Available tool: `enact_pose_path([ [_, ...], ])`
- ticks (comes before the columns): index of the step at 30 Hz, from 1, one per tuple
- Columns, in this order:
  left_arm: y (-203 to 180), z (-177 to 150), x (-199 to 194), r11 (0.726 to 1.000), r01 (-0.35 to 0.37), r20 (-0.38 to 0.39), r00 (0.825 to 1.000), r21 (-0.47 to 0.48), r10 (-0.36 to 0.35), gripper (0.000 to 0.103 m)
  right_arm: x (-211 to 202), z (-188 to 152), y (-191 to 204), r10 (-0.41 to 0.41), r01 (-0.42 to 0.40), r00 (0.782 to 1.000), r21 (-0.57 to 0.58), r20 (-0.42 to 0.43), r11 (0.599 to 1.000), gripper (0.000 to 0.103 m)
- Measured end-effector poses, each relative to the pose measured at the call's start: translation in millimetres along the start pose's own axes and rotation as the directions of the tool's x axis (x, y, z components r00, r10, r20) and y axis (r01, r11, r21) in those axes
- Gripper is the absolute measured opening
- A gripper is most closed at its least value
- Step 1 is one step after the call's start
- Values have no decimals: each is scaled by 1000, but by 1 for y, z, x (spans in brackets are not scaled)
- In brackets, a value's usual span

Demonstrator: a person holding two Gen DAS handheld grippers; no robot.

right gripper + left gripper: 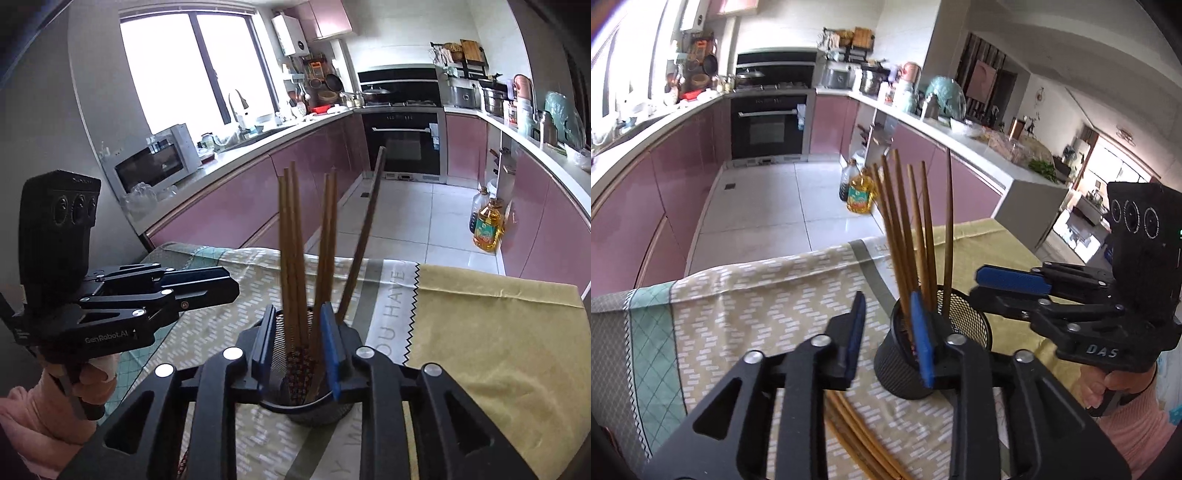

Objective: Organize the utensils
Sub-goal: 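Lift both held chopsticks and drop them into the mesh cup with both tools, then withdraw both open tools from the cup back over the loose chopsticks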

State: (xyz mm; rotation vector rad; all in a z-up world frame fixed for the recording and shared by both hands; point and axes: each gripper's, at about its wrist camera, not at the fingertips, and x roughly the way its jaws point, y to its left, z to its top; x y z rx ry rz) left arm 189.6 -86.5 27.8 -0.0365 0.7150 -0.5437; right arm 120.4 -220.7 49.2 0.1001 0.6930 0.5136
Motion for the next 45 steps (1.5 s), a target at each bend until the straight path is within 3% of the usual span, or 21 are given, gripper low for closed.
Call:
enact_pose_path([
  [4,10,-22,-23,999,-34,44,998,-8,34,44,-14,-15,26,65,-63,998,-70,20,996,37],
  [7,16,-39,-37,997,-78,57,995,-9,79,64,-11,-32,47,96,-97,995,-115,-10,989,41],
  [12,28,-76,-45,988,-155,25,988,-17,156,72,25,-65,63,102,-117,985,-102,-138,988,41],
  [17,36,-107,-40,977,-212,-24,977,-18,212,73,52,-89,68,73,-92,973,-80,-220,993,41],
  [24,41,-135,-29,976,-214,-93,973,-42,210,73,64,-106,79,33,-56,965,-82,-262,995,41],
  [45,35,-154,-18,980,-195,-148,971,-40,187,73,72,-113,74,-52,23,959,-105,-278,994,41],
])
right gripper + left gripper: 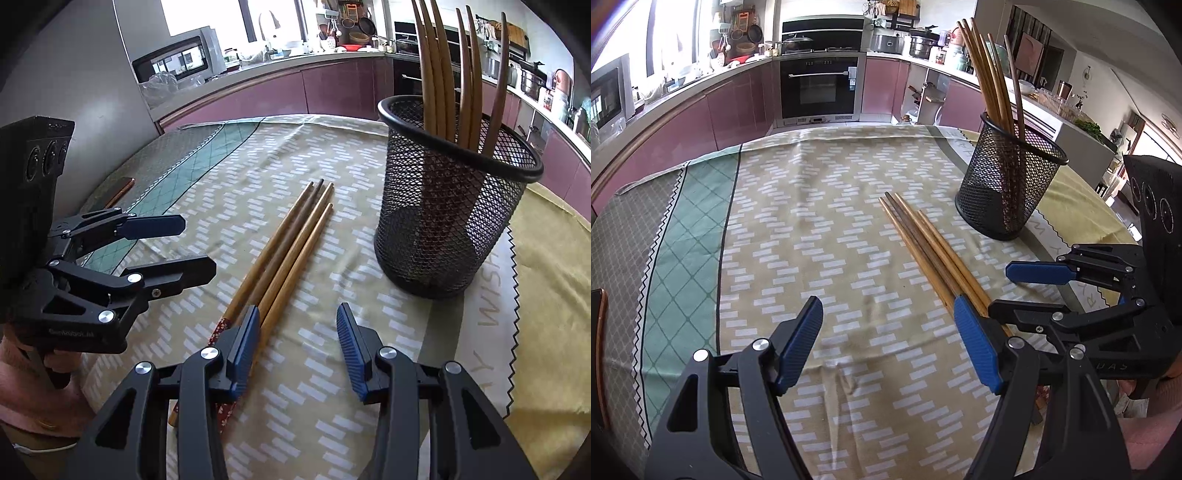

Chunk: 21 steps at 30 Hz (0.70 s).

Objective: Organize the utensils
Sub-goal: 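Withdraw both open tools from the cup back over the loose chopsticks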

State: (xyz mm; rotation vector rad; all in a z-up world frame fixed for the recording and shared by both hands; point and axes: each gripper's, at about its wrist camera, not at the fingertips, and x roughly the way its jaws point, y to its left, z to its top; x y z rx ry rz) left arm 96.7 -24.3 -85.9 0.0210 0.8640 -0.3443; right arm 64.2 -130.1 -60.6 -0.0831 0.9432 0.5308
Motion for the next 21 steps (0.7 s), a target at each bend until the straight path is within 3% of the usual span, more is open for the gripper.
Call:
enact_pose_path([
  [21,-18,13,30,998,-19,-61,998,62,23,68,-2,-1,-9,-19,19,1000,9,-7,1000,32],
])
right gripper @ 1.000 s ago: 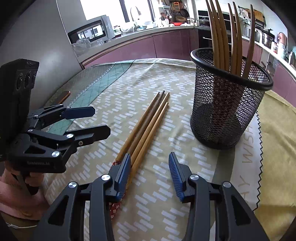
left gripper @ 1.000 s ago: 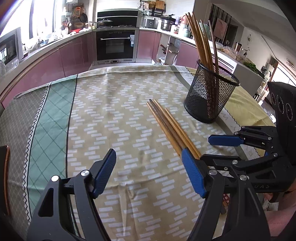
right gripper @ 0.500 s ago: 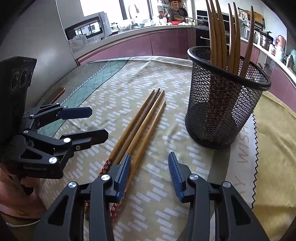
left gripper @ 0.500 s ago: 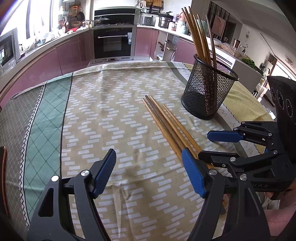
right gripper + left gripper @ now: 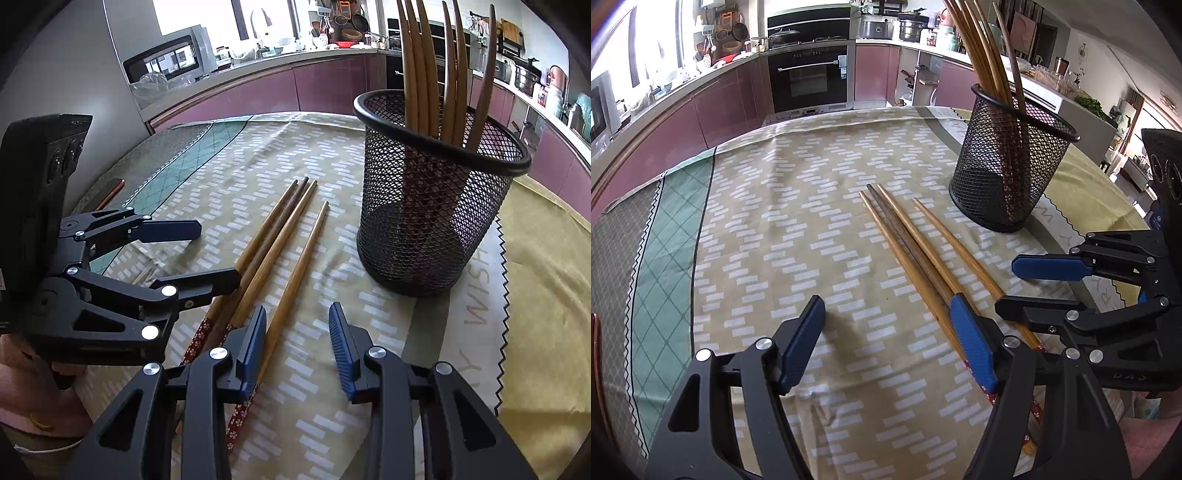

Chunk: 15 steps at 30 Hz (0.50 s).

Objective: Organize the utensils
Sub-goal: 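Withdraw both open tools from the cup back over the loose chopsticks, then grasp a chopstick with the left tool while the right tool grasps another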

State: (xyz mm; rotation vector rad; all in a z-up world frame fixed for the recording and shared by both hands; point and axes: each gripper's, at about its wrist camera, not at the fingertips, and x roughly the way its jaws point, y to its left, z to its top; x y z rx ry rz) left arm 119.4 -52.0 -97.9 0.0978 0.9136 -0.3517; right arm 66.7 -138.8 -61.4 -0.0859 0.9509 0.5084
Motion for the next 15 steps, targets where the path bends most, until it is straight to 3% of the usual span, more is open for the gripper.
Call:
enact_pose_path([
  [7,1,2,4,1000,-14,-7,1000,10,14,61,1,2,1,-9,9,1000,-7,1,1000,32],
  [15,8,6,6,1000,-15,-6,1000,15,15,43,9,11,6,-40,40,999,-27,9,999,32],
])
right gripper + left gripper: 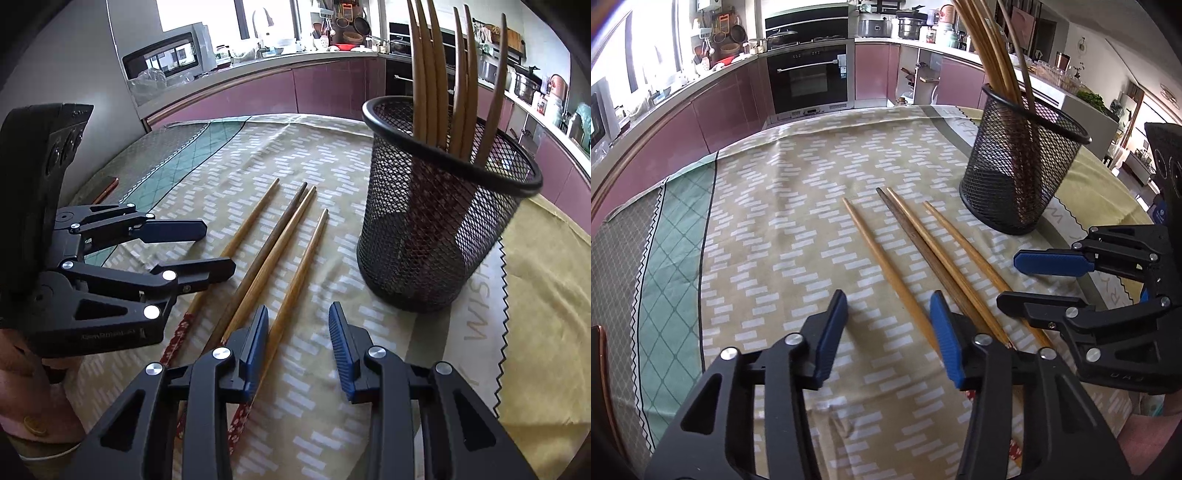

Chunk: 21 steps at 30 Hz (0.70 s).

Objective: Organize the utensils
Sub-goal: 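Grasp a chopstick with the left tool while the right tool grasps another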

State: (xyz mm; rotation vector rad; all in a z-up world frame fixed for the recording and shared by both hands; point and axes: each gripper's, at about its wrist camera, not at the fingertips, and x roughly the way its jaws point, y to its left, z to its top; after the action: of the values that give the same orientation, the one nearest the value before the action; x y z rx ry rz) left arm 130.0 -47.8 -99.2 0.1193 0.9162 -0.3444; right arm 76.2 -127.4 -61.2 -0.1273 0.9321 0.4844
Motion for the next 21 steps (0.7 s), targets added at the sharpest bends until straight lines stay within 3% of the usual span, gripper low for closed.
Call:
enact_pose_path([
  [3,3,1,1,1000,1,3,1000,-14,-1,36,4,3,1,-3,3,1000,10,12,1000,27],
  [7,3,-1,-1,999,9,11,1000,-31,-9,24,4,3,-7,25,-26,1000,57,18,998,11],
  [10,5,-3,-3,998,21,10,1000,-56,-20,16,3,2,-13,55,-57,998,95,22,994,10],
  [21,6,-10,-12,994,27,10,1000,-104,-26,8,-12,-4,-22,126,-134,990,142,64,981,5],
])
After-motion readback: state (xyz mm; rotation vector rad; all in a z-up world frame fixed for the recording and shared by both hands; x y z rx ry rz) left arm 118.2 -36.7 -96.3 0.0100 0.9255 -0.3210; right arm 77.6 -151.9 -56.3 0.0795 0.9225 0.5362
